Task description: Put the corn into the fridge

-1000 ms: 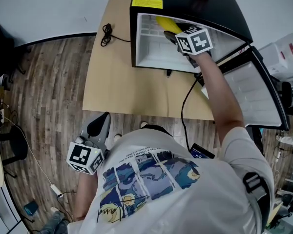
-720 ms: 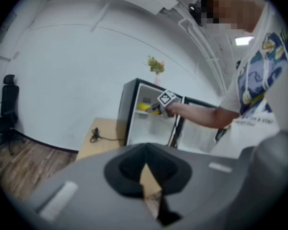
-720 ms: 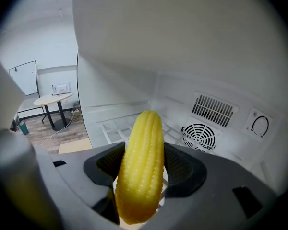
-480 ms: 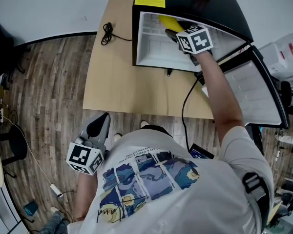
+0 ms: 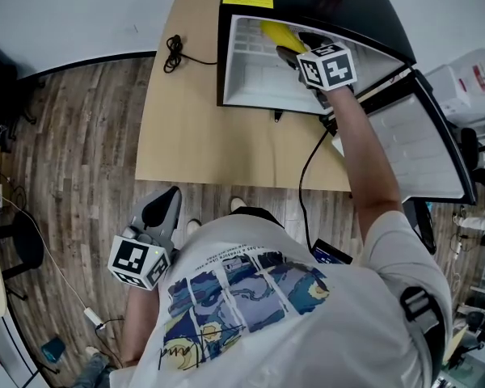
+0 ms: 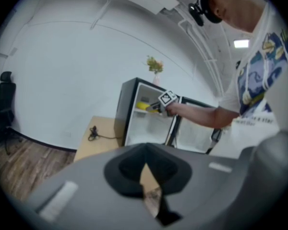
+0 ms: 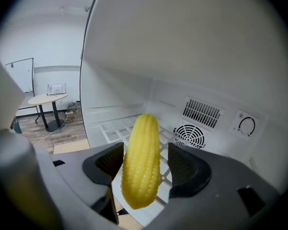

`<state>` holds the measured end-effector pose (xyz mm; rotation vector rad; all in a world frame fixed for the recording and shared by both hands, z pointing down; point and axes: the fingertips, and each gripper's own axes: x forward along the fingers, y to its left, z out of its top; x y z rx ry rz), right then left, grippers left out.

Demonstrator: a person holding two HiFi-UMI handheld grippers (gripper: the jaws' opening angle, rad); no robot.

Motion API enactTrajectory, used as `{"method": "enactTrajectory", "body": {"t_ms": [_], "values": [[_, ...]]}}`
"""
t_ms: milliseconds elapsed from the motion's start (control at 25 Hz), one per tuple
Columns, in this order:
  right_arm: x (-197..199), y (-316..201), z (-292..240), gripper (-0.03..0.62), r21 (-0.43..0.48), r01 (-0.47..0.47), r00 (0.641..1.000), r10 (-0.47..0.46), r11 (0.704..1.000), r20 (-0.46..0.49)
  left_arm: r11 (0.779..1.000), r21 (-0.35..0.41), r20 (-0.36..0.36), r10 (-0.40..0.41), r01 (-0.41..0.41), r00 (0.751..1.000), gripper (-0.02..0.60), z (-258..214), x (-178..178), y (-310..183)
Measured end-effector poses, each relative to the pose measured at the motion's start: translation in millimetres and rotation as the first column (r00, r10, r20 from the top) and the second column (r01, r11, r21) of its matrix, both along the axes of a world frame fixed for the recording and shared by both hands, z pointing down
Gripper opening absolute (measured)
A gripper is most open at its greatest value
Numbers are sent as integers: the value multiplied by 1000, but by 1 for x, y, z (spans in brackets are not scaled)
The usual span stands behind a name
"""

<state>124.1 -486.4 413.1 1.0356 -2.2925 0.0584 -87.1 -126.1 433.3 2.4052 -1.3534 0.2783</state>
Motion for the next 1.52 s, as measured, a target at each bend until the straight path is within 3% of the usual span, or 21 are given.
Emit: {"method": "enactTrajectory", "body": {"t_ms": [440, 1000, 1320, 1520], "values": [[28, 32, -8, 258, 22, -96, 995, 95, 995, 32, 997, 10, -4, 82, -82, 997, 11, -2, -2, 8], [43, 102, -11, 255, 23, -225, 964, 219, 974, 151, 979, 9, -1, 204, -204, 979, 11, -1, -11, 22], [33, 163, 0, 115, 34, -276, 942, 264, 960, 209, 964, 14, -5, 265, -265, 964, 11, 2, -18, 31], [14, 214, 16, 38, -37, -265, 935, 266, 964, 235, 955, 14, -10, 296, -295, 955, 11, 5, -23, 39]]}}
